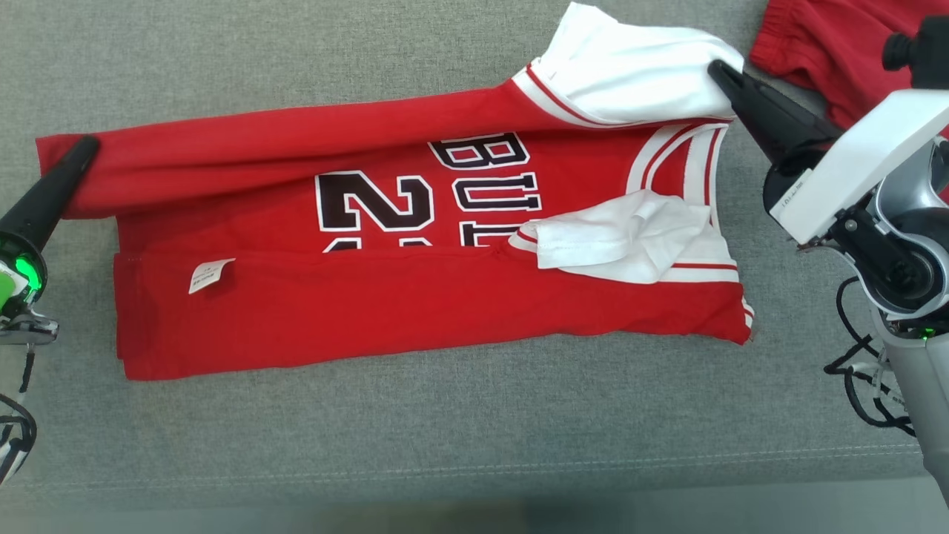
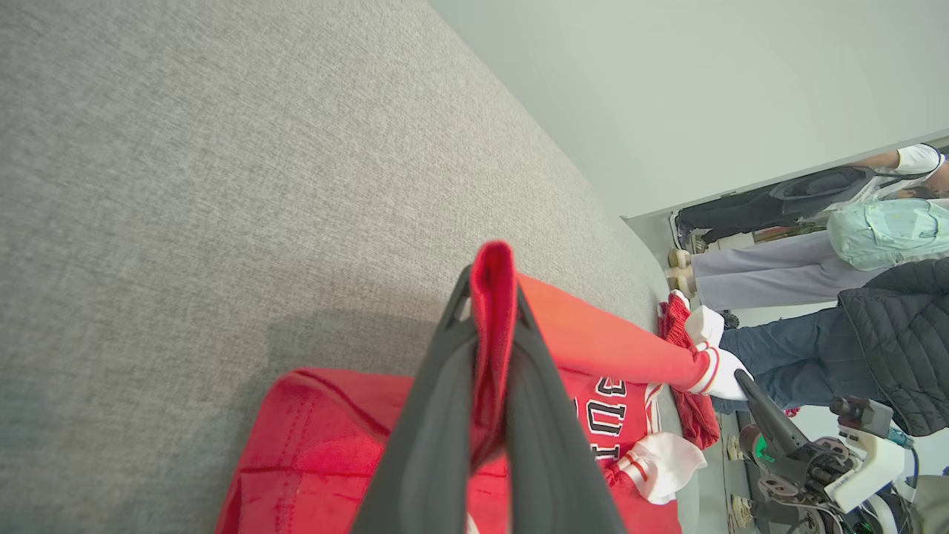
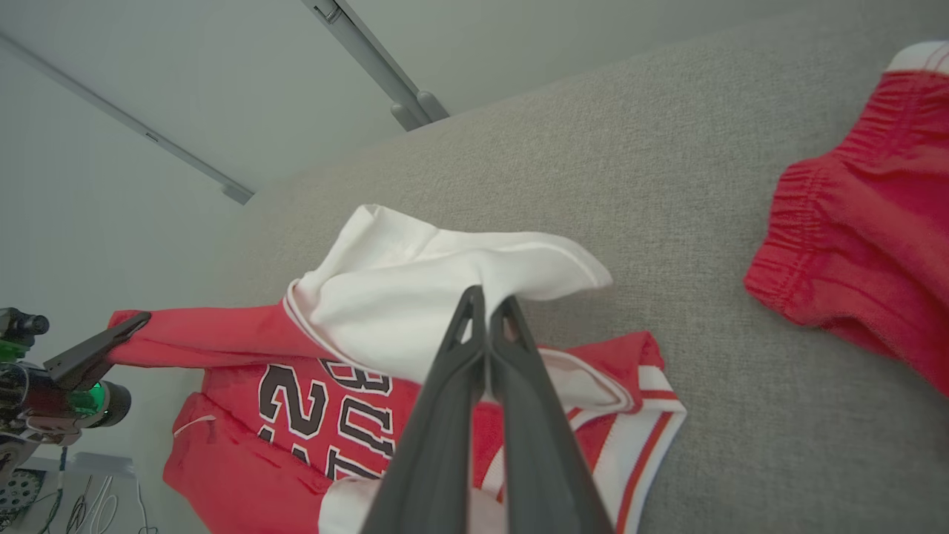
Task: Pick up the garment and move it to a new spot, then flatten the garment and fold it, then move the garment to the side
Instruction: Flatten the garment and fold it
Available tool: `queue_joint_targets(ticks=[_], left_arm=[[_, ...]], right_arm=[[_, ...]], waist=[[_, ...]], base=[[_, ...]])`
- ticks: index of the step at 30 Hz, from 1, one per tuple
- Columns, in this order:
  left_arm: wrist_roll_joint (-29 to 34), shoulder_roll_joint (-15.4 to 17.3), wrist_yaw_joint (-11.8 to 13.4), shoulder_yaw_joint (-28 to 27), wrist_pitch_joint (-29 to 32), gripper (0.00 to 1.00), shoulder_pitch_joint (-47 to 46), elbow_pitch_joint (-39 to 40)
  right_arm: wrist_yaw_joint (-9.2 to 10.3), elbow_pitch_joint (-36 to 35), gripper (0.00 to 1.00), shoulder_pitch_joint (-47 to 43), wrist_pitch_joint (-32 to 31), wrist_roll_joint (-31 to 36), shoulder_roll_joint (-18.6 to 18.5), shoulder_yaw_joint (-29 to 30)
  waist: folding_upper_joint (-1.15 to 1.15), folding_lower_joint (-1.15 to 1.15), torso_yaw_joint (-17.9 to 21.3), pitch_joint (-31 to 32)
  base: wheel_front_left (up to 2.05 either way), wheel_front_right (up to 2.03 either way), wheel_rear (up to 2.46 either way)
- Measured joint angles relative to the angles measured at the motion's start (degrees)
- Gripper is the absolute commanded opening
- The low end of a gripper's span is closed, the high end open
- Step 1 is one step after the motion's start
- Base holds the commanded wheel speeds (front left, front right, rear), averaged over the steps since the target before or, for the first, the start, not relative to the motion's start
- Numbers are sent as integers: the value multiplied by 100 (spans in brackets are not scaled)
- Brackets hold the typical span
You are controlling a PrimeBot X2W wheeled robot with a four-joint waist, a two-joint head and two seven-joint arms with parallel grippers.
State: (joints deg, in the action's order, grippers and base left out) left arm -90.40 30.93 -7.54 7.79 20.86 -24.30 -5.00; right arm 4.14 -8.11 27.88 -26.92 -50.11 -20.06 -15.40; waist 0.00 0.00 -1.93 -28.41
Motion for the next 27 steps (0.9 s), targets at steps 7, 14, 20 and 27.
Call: queue_joint_targets(ticks=[7, 14, 20, 27], left_arm=[[2, -70, 0, 12, -93, 0, 184, 146], [190, -131, 0, 62, -286, 0, 515, 361], [411, -132, 0, 80, -617, 9, 700, 587], [593, -177, 0, 293, -756, 1, 842, 855]], right_arm=[[3, -176, 0, -414, 97, -109, -1, 74], [55, -416, 0, -1022, 200, -241, 7, 181], [59, -642, 0, -1319, 221, -292, 23, 198], [104, -813, 0, -1526, 247, -300, 37, 186]], waist=[[0, 0, 5, 147], [0, 0, -44, 354], [0, 0, -84, 413], [0, 0, -103, 386]], base=[[0, 0, 0], [0, 0, 0], [0, 0, 0], [0, 0, 0]])
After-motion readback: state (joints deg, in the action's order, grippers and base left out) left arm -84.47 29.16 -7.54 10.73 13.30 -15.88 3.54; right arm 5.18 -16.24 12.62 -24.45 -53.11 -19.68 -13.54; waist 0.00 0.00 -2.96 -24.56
